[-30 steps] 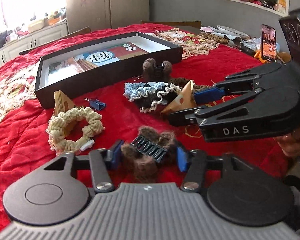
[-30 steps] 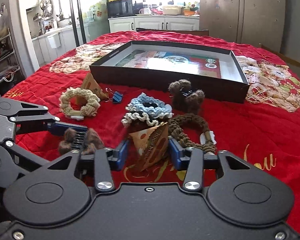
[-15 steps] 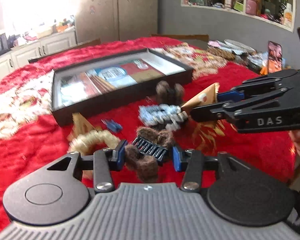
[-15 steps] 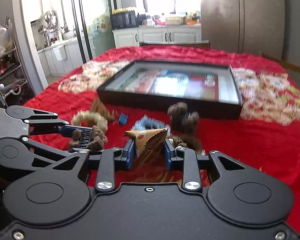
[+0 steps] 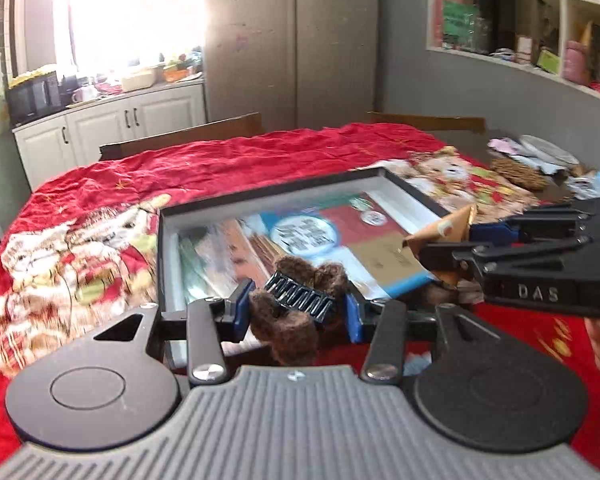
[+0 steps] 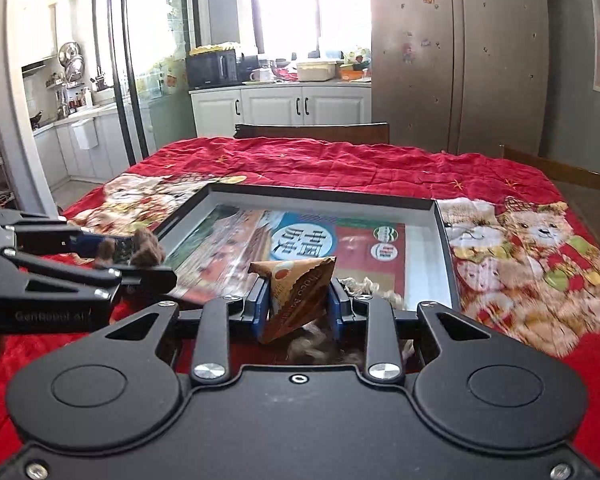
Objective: Organize objects
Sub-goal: 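Carry the brown clip and paper packet into the black box with both tools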
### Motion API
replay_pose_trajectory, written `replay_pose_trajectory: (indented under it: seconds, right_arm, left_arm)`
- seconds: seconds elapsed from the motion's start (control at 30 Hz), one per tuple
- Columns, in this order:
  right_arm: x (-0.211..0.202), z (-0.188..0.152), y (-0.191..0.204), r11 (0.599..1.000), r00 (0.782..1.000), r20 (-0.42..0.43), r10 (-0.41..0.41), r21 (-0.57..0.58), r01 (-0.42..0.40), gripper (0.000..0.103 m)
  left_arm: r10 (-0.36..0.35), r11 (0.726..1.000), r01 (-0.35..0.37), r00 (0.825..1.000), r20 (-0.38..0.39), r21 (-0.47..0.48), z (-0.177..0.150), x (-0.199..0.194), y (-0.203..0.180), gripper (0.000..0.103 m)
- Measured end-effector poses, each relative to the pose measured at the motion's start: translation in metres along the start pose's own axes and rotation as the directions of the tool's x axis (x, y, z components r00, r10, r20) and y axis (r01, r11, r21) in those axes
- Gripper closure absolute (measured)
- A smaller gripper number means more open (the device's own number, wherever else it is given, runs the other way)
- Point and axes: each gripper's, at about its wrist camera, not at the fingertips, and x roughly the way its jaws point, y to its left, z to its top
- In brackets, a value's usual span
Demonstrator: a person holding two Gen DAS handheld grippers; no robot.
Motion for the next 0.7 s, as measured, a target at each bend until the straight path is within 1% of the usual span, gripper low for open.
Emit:
replay_pose_trajectory:
  seconds: [0.13, 0.47, 0.7]
  right_arm:
    - [0.032, 0.011, -0.004, 1.0, 1.0, -0.012, -0.011, 0.001, 0.011, 0.074]
    - [0.098, 0.032, -0.019, 0.999, 0.998, -0.056, -0.042, 0.004, 0.042, 0.074]
    - [0.126, 0.044, -0.021, 0.996, 0.993, -0.086, -0.082, -0.023, 0.08, 0.074]
  left_arm:
    - [0.038, 0.999, -0.039, 0.999, -0.015, -0.02, 0.012, 0.03, 0.01, 0.053]
    - [0.085, 0.996, -0.087, 0.993, -0.076, -0.024, 0.028, 0.095, 0.02, 0.053]
    - [0.121, 0.991, -0.126, 0.986, -0.116, -0.037, 0.035, 0.124, 0.029, 0.052]
